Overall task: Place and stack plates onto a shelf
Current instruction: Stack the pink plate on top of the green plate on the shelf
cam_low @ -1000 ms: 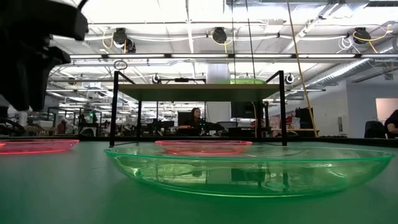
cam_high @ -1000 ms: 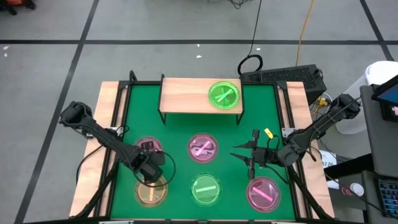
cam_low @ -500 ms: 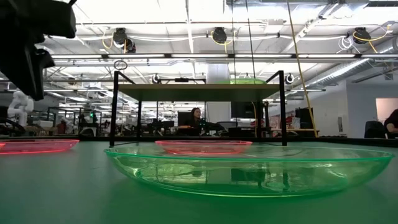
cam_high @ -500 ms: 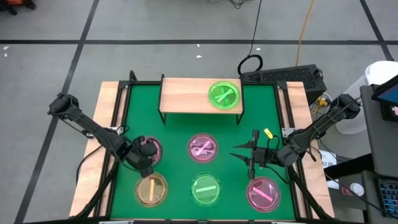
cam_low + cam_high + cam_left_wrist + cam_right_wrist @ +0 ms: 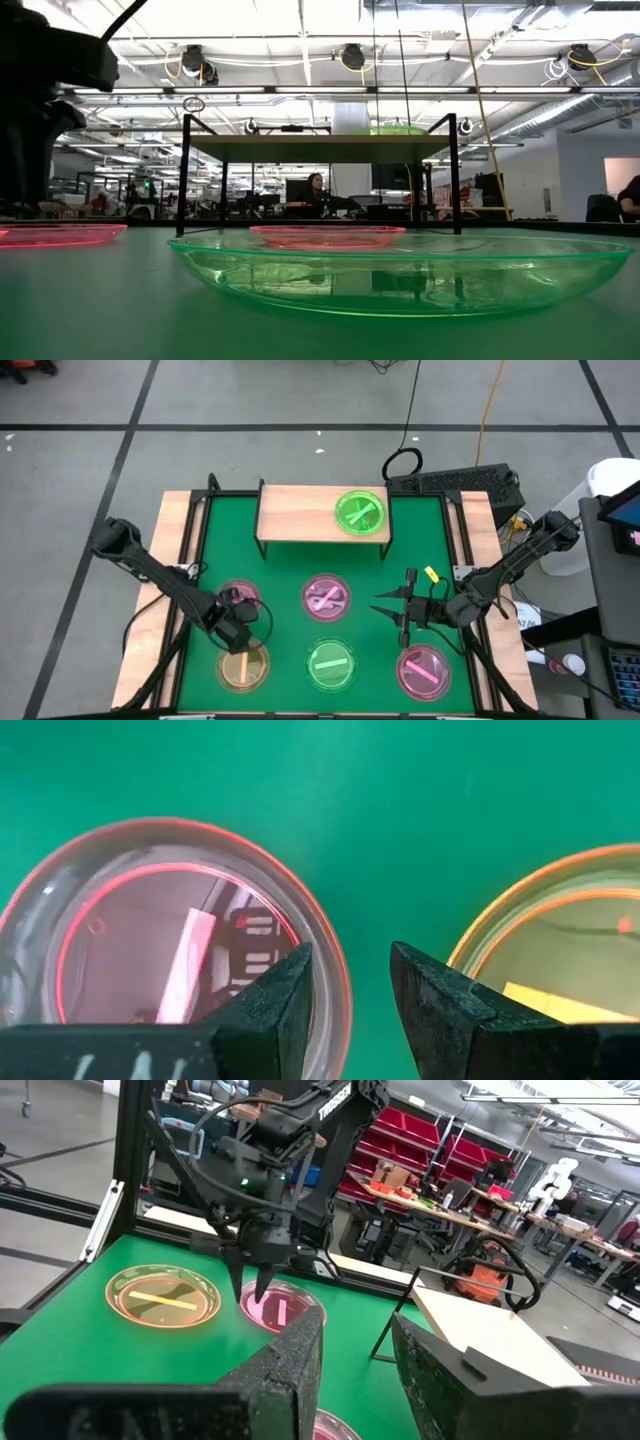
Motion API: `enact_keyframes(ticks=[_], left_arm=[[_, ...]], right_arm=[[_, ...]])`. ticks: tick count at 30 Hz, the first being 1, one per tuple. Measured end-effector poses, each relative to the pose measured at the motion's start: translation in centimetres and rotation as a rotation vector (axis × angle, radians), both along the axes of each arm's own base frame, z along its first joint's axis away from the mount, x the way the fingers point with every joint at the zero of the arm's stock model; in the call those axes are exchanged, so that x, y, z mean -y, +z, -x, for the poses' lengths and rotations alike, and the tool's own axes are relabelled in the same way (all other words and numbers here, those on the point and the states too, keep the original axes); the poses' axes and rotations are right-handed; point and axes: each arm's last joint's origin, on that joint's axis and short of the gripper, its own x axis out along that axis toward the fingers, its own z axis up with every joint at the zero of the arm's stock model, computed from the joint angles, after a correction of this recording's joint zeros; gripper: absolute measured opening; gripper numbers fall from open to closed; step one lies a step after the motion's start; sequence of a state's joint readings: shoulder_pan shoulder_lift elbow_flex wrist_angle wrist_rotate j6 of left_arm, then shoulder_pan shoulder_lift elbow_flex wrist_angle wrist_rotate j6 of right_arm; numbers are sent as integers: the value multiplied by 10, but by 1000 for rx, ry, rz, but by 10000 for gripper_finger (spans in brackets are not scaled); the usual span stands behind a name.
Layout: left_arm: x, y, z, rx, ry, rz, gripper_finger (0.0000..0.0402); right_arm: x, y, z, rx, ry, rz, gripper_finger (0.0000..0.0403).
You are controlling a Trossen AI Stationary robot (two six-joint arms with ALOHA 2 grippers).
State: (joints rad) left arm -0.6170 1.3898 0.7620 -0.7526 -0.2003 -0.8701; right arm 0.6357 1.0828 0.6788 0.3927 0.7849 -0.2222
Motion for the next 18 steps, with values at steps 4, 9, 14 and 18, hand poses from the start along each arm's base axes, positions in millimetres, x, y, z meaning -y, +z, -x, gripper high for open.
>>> enact_keyframes(ticks=[4, 9, 14, 18], left_arm=[[3, -8, -1, -32, -1, -21, 143], [3, -19, -4, -77, 13, -52, 143], [3, -27, -6, -112, 8, -79, 143], [0, -33, -6, -158, 31, -115, 142]], right_arm=[[0, 0, 0, 0, 0, 0, 105], [0, 0, 0, 0, 0, 0, 105], [0, 0, 0, 0, 0, 0, 105], [0, 0, 0, 0, 0, 1, 105]])
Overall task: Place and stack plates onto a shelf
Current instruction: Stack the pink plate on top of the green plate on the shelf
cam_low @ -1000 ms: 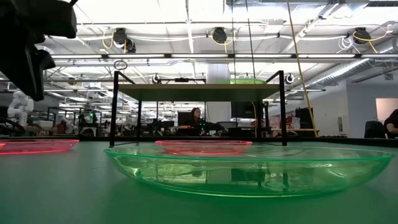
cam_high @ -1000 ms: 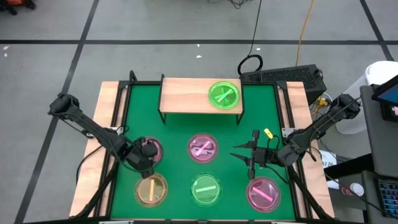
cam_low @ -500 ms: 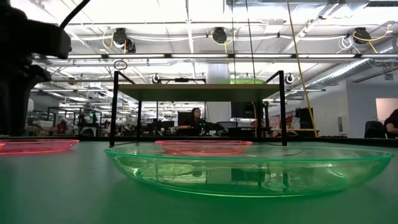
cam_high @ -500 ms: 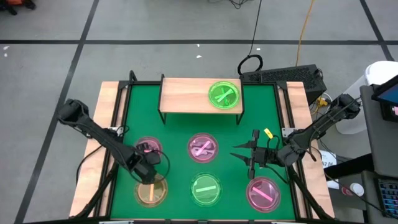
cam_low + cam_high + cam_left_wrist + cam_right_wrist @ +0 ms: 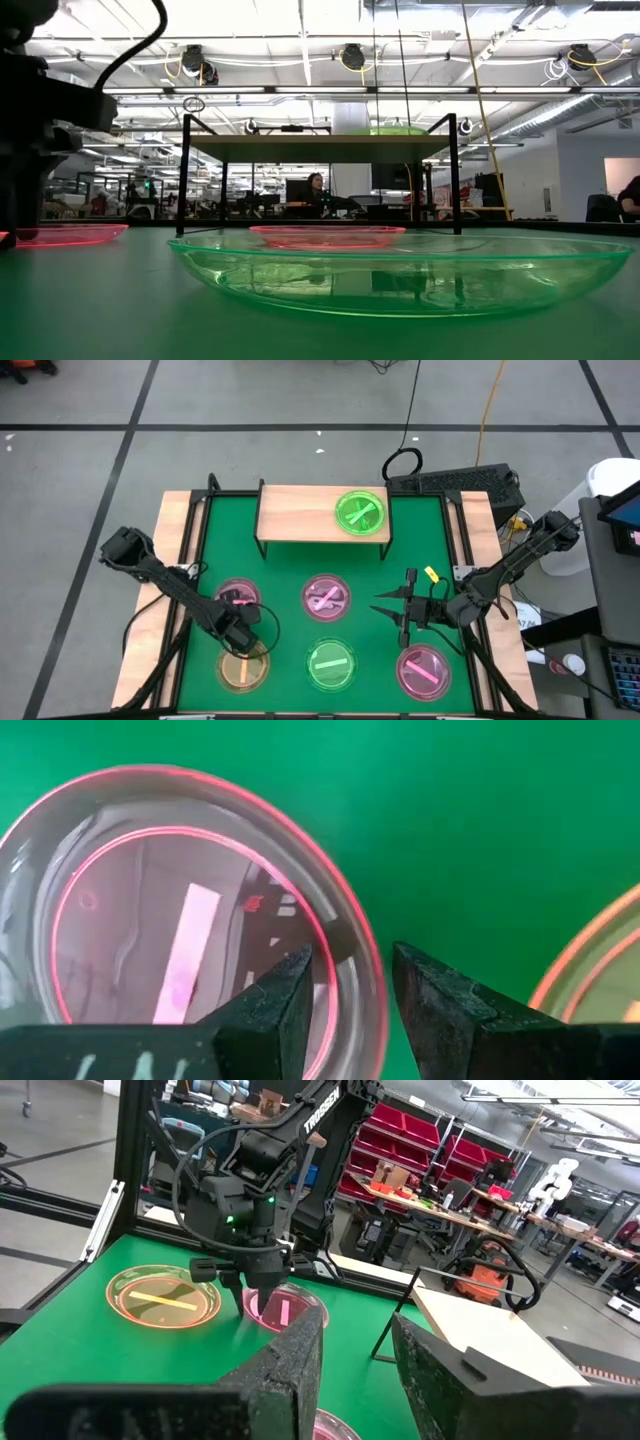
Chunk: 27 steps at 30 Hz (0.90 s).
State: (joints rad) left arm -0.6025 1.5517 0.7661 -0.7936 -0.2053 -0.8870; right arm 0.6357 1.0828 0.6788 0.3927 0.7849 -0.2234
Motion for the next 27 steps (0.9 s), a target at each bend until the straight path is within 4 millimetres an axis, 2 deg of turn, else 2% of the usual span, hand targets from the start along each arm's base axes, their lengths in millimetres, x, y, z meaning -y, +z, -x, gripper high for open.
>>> enact_keyframes(ticks=[4, 10, 15, 27], left_arm=[[-2, -2, -1, -21, 8, -6, 118], [-3, -3, 0, -31, 10, -18, 20], [-4, 4, -1, -26, 0, -14, 5], [-2, 80, -37, 115, -107, -42, 2]], right_arm=[[0, 0, 0, 0, 0, 0, 105], [0, 0, 0, 0, 0, 2, 105], [0, 0, 0, -1, 0, 6, 105], [2, 5, 3, 19, 1, -7, 105]])
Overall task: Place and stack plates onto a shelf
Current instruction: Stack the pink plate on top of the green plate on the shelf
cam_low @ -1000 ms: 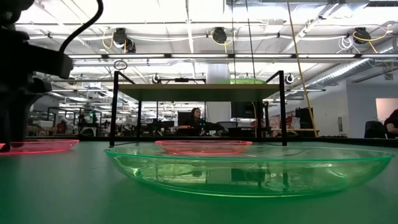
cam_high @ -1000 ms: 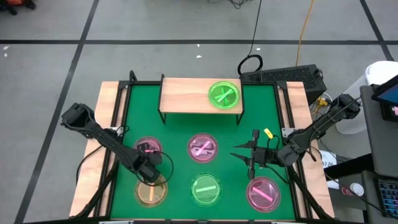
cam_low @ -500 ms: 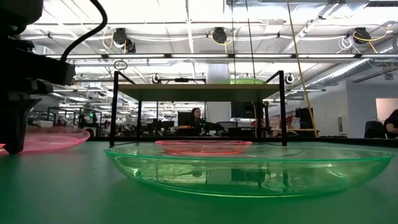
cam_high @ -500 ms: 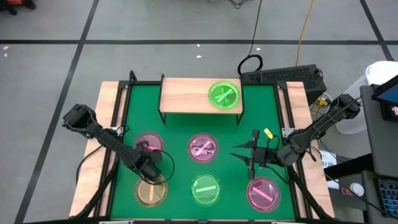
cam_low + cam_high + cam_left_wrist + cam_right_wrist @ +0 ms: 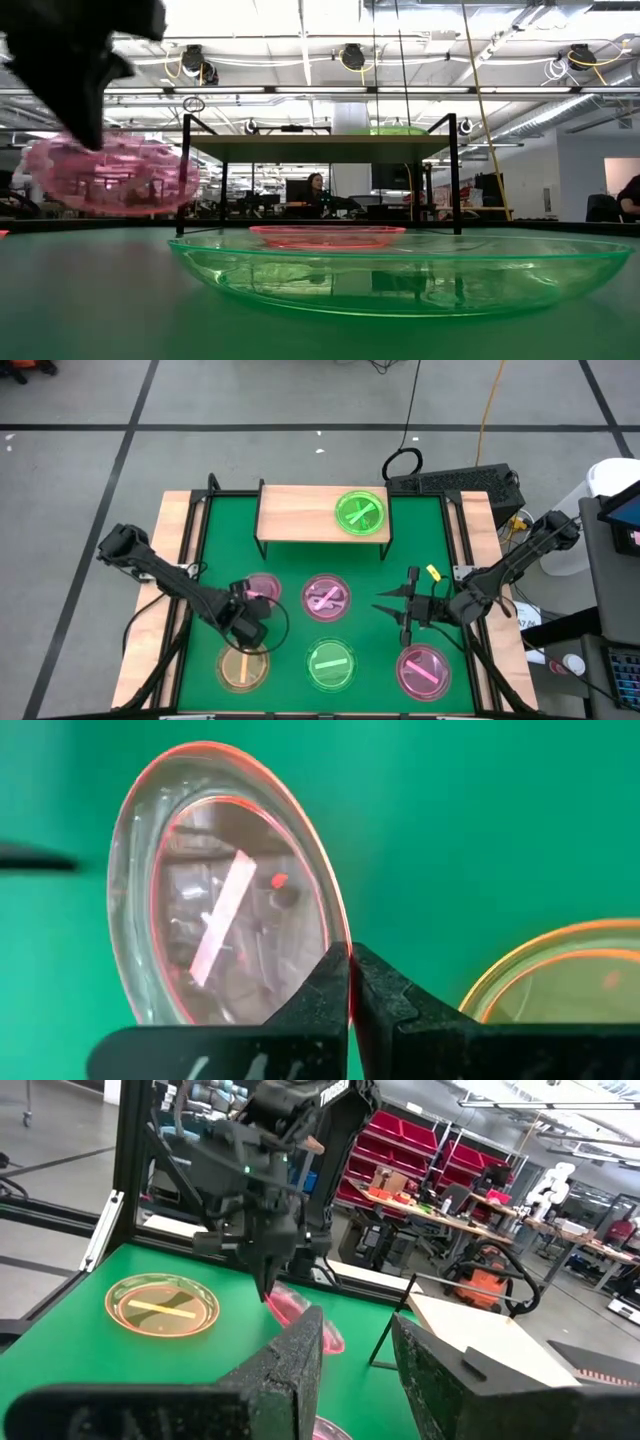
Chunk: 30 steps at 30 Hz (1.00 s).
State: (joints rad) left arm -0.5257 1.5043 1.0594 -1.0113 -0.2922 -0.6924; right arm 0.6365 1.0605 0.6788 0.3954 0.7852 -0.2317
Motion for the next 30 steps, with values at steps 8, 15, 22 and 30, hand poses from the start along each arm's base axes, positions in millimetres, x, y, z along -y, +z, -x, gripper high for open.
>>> enact_keyframes(ticks=[8, 15, 22, 30], left_arm=[[3, 55, -21, 140, -106, -28, 1], [-13, 103, -46, 319, -300, -257, 1], [-76, 119, -94, 454, -441, -485, 1], [-152, 94, -135, 352, -590, -647, 1]], right_arm=[[0, 0, 0, -2, 1, 0, 105], [-1, 5, 6, 15, 19, 19, 105], [-2, 19, 26, 54, -75, 53, 105], [-1, 24, 35, 61, -104, 87, 105]])
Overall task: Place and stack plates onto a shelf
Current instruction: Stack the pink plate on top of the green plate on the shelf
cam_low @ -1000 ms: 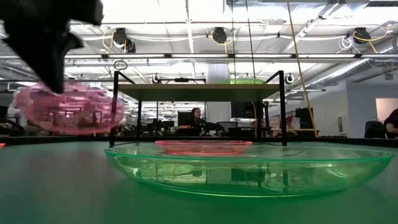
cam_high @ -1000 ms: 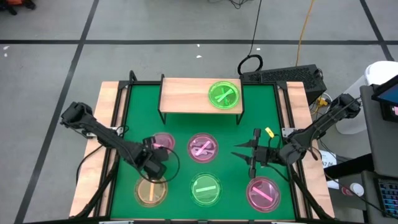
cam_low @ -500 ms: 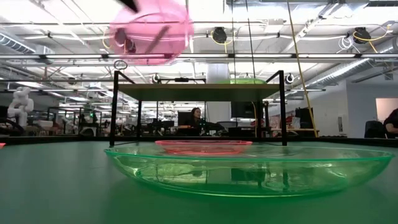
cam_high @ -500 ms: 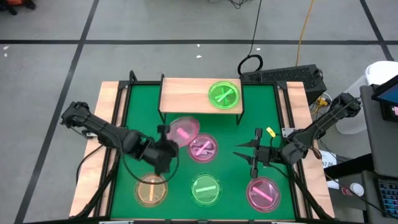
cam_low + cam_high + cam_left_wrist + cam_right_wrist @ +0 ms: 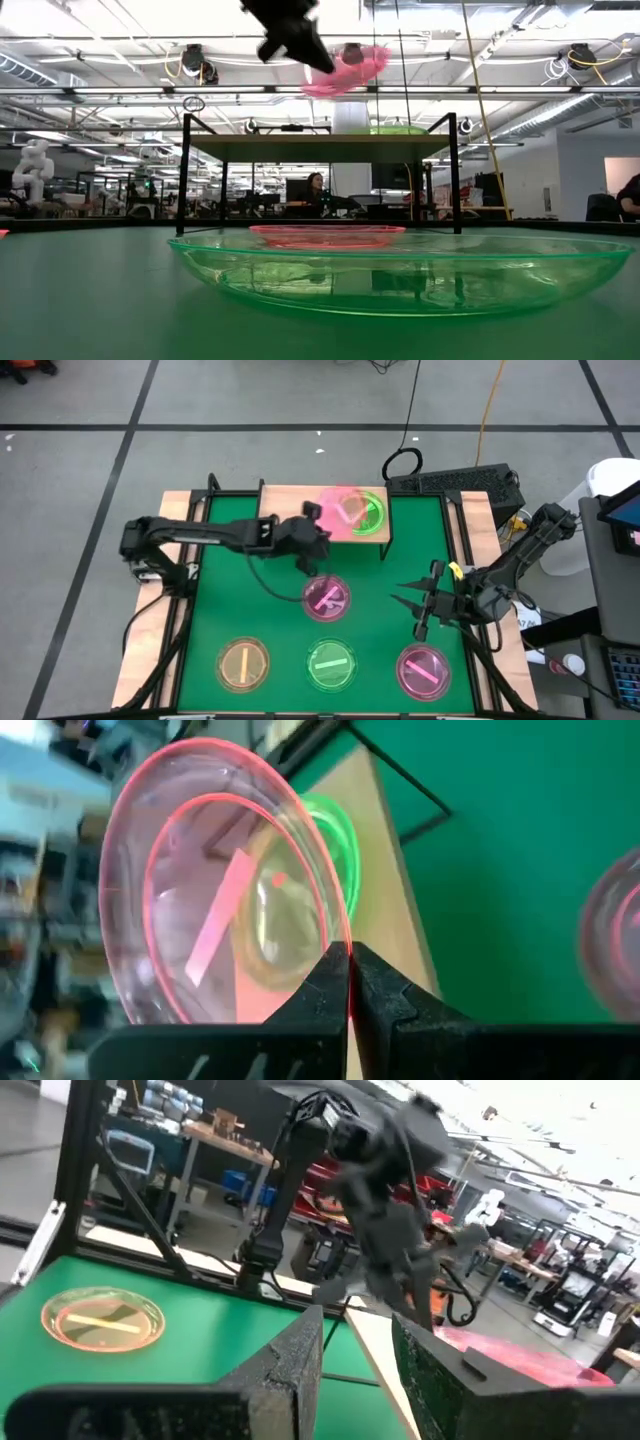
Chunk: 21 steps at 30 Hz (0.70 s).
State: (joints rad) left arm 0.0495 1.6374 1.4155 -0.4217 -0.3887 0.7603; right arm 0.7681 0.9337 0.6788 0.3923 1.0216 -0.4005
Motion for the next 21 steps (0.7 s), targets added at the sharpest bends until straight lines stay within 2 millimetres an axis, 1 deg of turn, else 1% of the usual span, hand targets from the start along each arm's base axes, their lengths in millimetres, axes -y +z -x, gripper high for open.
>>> enact_keyframes(ticks=[4, 7, 10, 14, 21], left_arm=[[-20, -24, -24, -23, -94, -62, 1], [-36, -38, -34, -25, -104, -61, 2], [-49, -49, -37, -44, -86, -54, 12], [-56, -51, -37, -48, -83, -46, 33], [-56, -47, -40, -4, -107, -71, 64]], right_arm=[[0, 1, 0, -2, -2, 18, 105], [1, 3, 0, 11, -3, 20, 105], [1, 3, 0, 16, -3, 21, 105], [1, 3, 0, 14, -3, 23, 105], [1, 2, 0, 11, -2, 16, 105]])
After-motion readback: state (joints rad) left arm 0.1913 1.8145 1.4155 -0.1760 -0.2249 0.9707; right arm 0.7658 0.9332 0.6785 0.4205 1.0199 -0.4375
